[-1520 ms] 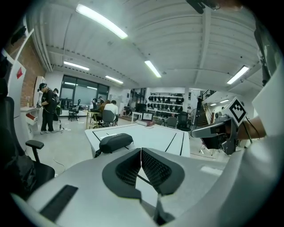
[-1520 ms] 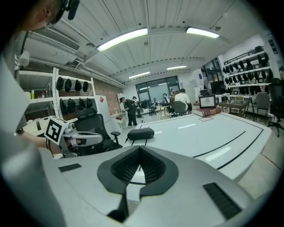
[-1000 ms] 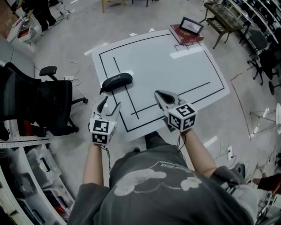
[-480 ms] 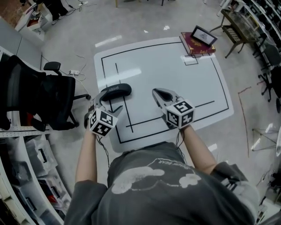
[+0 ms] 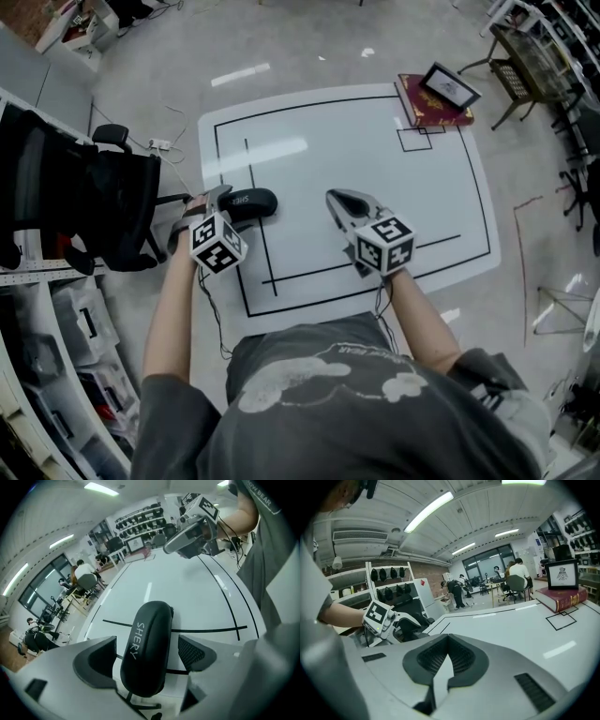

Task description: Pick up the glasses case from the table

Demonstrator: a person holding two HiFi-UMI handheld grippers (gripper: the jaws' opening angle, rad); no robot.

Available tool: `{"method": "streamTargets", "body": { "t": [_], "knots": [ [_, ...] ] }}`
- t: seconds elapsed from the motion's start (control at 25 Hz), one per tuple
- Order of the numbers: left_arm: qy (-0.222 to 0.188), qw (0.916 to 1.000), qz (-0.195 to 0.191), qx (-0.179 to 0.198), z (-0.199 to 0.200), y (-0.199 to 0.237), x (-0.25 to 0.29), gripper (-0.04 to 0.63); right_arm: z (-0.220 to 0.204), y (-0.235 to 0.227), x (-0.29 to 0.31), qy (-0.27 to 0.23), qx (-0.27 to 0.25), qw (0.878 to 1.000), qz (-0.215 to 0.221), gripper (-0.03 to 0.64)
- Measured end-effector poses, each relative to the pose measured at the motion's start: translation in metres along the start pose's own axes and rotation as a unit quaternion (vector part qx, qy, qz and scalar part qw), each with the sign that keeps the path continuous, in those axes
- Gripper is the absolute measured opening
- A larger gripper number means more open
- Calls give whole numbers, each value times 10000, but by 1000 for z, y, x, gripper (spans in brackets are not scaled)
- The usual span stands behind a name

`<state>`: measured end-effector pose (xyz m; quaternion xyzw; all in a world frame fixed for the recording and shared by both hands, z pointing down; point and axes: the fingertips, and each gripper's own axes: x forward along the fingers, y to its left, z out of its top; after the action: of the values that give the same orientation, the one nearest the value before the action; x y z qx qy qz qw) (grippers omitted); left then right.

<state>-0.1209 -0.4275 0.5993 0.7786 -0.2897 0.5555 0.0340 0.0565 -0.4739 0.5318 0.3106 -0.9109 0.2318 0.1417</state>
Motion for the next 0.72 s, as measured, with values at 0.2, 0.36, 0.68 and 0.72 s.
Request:
{"method": "streamTargets", "body": {
  "t": [0.2,0.36,0.68,0.72],
  "knots": [
    [268,9990,-349,-110,-7,0,13,394,-1,-5,8,58,23,10000,64,0],
    [353,9985,-421,69,-8,0,20,371,0,-4,11,95,8,9999,89,0],
    [684,9950,-588,420,-7,-1,22,324,-4,-1,12,125,24,9999,34,0],
    [697,9948,-603,436,-8,-1,21,322,-3,1,11,115,23,9999,31,0]
  ]
}}
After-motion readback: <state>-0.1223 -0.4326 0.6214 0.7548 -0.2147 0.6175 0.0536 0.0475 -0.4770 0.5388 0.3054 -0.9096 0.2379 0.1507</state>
